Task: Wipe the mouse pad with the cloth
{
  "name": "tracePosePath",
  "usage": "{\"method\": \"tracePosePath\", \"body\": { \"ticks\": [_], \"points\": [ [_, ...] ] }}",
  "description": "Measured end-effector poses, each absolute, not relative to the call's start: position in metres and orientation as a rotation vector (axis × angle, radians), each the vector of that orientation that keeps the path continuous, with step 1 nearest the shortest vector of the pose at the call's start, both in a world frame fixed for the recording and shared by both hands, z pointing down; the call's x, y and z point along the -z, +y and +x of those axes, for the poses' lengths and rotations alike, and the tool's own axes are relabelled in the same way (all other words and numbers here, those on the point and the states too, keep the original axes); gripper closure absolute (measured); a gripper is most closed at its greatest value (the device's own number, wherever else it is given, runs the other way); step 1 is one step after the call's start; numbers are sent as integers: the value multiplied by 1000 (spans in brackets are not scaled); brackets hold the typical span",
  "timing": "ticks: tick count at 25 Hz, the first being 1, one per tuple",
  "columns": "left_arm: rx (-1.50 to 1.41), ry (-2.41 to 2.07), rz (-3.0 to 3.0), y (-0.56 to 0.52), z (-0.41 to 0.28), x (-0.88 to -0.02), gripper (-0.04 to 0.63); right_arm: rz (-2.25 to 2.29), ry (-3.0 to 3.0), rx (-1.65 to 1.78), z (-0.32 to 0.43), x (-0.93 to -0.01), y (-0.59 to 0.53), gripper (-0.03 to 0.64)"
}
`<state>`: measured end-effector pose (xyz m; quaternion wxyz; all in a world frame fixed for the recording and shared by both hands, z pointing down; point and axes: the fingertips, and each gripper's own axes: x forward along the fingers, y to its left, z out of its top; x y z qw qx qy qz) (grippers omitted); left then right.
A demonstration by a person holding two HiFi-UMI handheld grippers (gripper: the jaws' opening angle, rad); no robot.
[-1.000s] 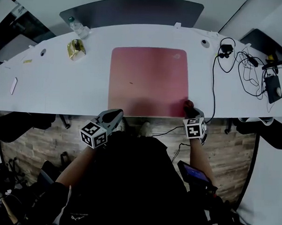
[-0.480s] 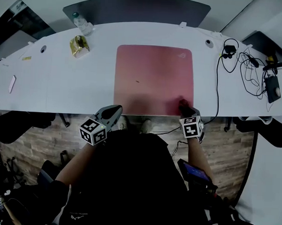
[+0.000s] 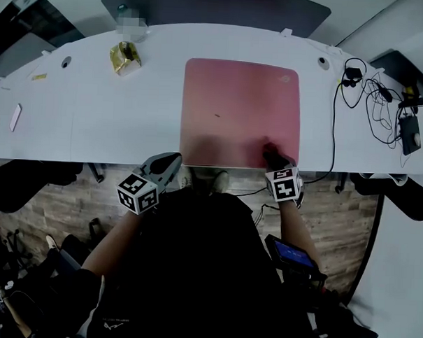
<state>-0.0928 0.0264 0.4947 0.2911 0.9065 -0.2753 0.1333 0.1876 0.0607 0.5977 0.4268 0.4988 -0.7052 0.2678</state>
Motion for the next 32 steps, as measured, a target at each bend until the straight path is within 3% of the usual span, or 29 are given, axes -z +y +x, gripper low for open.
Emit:
{"method": "tracePosePath", "body": {
  "ticks": [32],
  "points": [
    [-315, -804, 2384, 31, -181, -508, 587, 1008, -2016, -774, -6, -592, 29, 491]
  ]
}}
